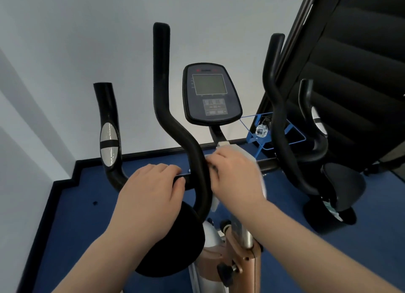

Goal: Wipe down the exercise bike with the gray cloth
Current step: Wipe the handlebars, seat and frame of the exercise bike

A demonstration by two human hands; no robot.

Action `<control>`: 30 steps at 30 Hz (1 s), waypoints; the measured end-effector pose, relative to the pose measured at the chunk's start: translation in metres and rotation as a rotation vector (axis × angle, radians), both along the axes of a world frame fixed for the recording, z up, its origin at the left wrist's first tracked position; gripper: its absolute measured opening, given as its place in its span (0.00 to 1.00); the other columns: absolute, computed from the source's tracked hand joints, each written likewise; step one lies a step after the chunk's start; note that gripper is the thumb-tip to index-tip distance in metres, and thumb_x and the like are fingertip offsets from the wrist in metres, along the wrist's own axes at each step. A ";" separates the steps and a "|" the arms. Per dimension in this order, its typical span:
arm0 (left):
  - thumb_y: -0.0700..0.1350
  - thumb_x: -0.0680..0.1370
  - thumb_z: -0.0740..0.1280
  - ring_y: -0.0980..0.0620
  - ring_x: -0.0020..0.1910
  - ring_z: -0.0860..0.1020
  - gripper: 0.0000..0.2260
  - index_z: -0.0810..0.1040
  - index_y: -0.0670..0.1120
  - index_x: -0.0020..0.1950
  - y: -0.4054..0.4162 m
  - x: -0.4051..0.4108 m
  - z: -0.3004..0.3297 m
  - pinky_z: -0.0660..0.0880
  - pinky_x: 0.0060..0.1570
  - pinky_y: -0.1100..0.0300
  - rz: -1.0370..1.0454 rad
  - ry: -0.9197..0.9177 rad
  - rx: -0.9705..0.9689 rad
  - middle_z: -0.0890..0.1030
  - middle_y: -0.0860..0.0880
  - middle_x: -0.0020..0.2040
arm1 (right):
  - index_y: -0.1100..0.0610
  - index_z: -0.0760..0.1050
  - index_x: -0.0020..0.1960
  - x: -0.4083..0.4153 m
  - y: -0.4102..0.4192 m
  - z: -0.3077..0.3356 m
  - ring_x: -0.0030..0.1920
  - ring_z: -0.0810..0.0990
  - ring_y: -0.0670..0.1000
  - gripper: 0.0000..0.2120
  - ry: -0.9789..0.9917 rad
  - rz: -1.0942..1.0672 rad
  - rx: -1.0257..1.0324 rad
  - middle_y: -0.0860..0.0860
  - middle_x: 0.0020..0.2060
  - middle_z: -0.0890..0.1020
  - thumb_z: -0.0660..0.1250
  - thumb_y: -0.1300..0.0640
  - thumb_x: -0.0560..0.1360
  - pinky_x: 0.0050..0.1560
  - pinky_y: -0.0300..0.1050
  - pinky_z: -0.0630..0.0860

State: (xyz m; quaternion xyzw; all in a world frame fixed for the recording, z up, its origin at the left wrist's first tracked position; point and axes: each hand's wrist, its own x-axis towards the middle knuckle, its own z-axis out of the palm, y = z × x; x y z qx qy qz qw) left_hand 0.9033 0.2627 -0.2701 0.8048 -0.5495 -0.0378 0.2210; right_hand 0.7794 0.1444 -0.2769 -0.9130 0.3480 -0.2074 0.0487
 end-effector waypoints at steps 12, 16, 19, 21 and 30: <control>0.51 0.79 0.54 0.55 0.53 0.73 0.13 0.76 0.53 0.56 0.000 -0.001 0.003 0.65 0.55 0.61 -0.022 -0.008 0.018 0.79 0.57 0.51 | 0.54 0.78 0.47 0.001 -0.002 -0.008 0.44 0.76 0.54 0.07 0.122 -0.033 -0.127 0.50 0.42 0.79 0.61 0.56 0.76 0.44 0.47 0.70; 0.51 0.79 0.54 0.55 0.52 0.74 0.13 0.77 0.53 0.54 0.001 -0.001 0.003 0.66 0.56 0.61 -0.033 -0.026 0.022 0.79 0.57 0.49 | 0.49 0.78 0.53 -0.045 -0.006 -0.013 0.50 0.74 0.51 0.09 0.067 0.040 -0.308 0.45 0.48 0.80 0.65 0.50 0.74 0.51 0.47 0.64; 0.52 0.79 0.53 0.55 0.52 0.73 0.14 0.77 0.53 0.53 0.000 -0.001 0.003 0.66 0.57 0.60 -0.027 -0.021 0.031 0.79 0.57 0.49 | 0.51 0.82 0.46 -0.031 -0.016 -0.007 0.49 0.76 0.53 0.04 -0.019 -0.015 -0.268 0.46 0.42 0.82 0.69 0.53 0.73 0.51 0.46 0.62; 0.52 0.78 0.52 0.55 0.53 0.73 0.14 0.76 0.53 0.54 0.000 -0.001 0.003 0.66 0.57 0.60 -0.028 -0.020 0.037 0.79 0.58 0.50 | 0.52 0.82 0.44 -0.012 -0.012 -0.007 0.49 0.77 0.53 0.03 -0.099 -0.081 -0.166 0.46 0.41 0.82 0.69 0.57 0.73 0.54 0.45 0.60; 0.52 0.78 0.54 0.54 0.52 0.74 0.14 0.77 0.53 0.54 0.002 0.001 0.000 0.66 0.57 0.60 -0.018 -0.017 0.024 0.79 0.57 0.49 | 0.52 0.81 0.53 -0.048 -0.017 -0.017 0.50 0.80 0.49 0.12 -0.009 0.144 -0.224 0.46 0.46 0.82 0.73 0.49 0.71 0.74 0.57 0.52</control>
